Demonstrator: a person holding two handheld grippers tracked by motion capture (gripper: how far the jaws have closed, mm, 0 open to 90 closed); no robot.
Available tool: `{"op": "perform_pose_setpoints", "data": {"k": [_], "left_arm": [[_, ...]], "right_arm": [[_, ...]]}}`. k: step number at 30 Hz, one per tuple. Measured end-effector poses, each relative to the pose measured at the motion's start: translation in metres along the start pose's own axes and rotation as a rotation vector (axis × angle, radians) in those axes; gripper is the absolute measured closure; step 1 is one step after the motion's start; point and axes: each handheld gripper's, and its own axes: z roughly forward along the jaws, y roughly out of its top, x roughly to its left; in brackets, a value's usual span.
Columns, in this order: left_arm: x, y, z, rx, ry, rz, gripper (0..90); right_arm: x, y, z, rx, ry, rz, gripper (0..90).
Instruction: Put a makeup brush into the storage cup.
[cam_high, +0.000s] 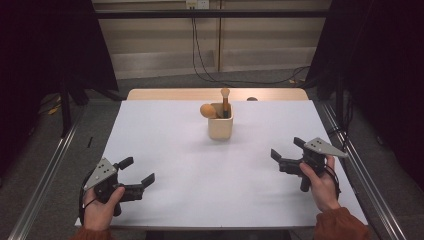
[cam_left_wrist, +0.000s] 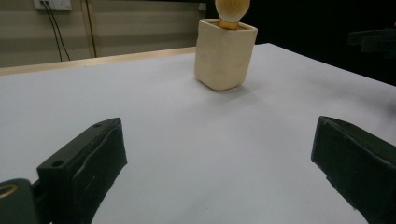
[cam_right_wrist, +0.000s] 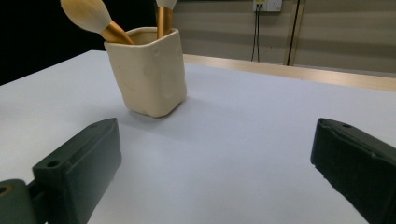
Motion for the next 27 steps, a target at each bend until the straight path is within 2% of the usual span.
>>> {"op": "perform_pose_setpoints", "data": {"k": [2, 5, 21, 27], "left_arm": [[0.000, 0.000, 0.000, 0.003, -0.002, 0.001, 3.0], [-0.001, 0.000, 0.001, 0.004, 0.001, 0.000, 3.1], [0.000, -0.002, -0.005, 0.004, 0.022, -0.006, 3.1], [-0.001, -0.003, -0.009, 0.000, 0.028, -0.013, 3.1]], "right_arm": [[-0.002, -0.003, -0.006, 0.000, -0.015, 0.021, 1.6], [-0.003, -0.007, -0.013, 0.002, -0.032, 0.019, 1.6], [-0.004, -0.026, -0.050, -0.005, -0.056, 0.018, 1.5], [-0.003, -0.032, -0.061, -0.004, -0.050, 0.024, 1.4]]}}
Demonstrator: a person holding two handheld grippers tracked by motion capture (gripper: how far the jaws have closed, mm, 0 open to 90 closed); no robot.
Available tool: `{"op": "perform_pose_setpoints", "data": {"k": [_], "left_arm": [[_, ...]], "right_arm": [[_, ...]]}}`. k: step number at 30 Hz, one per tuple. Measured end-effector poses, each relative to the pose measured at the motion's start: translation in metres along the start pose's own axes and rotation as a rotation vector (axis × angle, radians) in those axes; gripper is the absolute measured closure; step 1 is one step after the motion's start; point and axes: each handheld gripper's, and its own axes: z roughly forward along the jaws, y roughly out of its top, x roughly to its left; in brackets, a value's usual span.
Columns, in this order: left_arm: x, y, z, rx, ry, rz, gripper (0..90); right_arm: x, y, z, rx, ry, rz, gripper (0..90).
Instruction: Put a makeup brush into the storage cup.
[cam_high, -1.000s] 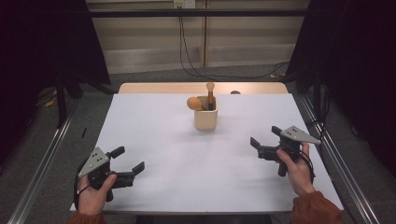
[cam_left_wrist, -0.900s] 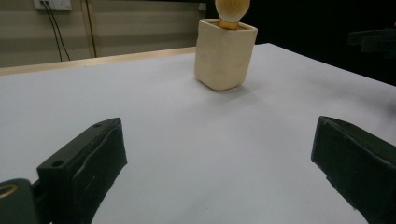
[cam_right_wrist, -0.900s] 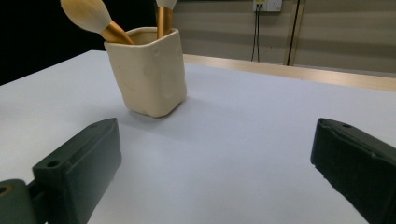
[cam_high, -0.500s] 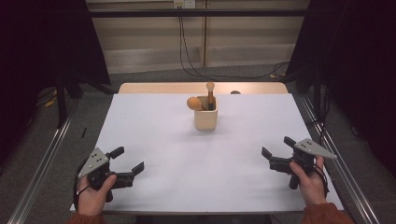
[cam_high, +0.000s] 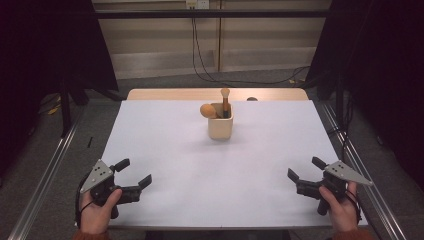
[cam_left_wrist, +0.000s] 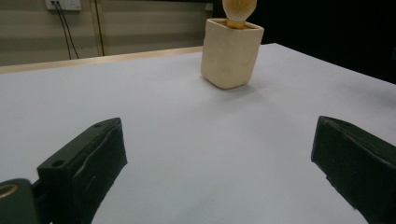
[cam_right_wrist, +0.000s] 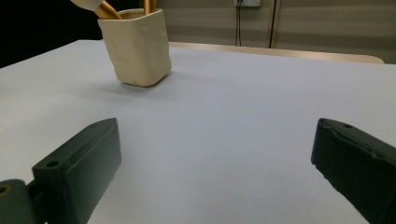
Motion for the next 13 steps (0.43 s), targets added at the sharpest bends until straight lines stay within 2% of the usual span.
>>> {"op": "perform_pose_setpoints", "data": {"k": [2, 6, 13], "left_arm": [[0.0000, -0.0002, -0.0006, -0.002, 0.001, 0.003, 3.1], [-0.0005, -0.0010, -0.0008, 0.009, -0.002, 0.004, 3.1], [0.0003, -0.0005, -0.0016, -0.003, 0.005, -0.006, 3.1]], "right_arm": [[-0.0011, 0.0000, -0.0041, -0.001, 0.000, -0.014, 1.4], [-0.0037, -0.0037, -0.0087, 0.004, 0.001, -0.003, 1.1], [-0.0013, -0.0052, -0.0059, 0.011, 0.010, -0.027, 1.1]]}}
